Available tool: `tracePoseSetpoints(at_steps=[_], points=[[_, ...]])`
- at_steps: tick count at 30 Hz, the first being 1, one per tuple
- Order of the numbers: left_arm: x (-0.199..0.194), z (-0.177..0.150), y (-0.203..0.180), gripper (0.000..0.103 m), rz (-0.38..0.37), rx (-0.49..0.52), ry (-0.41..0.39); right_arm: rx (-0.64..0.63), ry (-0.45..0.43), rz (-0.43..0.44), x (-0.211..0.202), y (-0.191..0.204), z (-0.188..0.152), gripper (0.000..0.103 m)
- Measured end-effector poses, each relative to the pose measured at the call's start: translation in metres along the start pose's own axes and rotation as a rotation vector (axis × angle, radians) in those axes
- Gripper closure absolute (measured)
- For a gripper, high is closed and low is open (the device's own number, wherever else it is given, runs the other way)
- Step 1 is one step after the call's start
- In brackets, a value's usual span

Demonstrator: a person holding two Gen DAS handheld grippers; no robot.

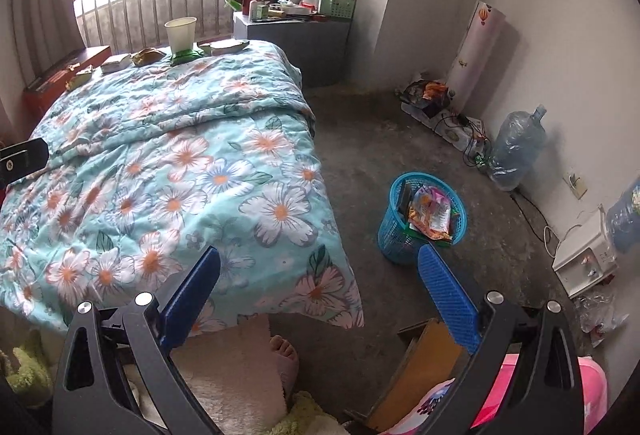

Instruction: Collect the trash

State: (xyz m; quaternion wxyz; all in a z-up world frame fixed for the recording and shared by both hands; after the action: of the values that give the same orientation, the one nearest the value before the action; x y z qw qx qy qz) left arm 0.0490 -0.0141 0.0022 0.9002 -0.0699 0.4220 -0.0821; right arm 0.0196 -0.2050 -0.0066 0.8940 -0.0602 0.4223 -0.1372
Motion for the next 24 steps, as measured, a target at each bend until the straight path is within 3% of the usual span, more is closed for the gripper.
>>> tracePoseSetpoints(at_steps=[24], points=[[0.0075, -0.0032, 0.0055, 0.009, 0.046, -0.025, 0.033, -0.031, 0.019, -0.008, 0.003, 0.0025, 0.0011, 0.007]])
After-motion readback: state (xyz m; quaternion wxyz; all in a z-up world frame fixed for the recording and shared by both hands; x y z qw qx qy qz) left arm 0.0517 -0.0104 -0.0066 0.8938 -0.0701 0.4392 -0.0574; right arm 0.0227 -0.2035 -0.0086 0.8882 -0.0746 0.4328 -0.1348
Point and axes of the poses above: each gripper's, at about its wrist camera, not at the fingertips, and x roughly the way its jaws point, y to its left, z to its top, the point moved 2 cm from there along x, roughly the way its jaws point, and after that the axes turned 6 degrees about -z, right-handed, at the moved point
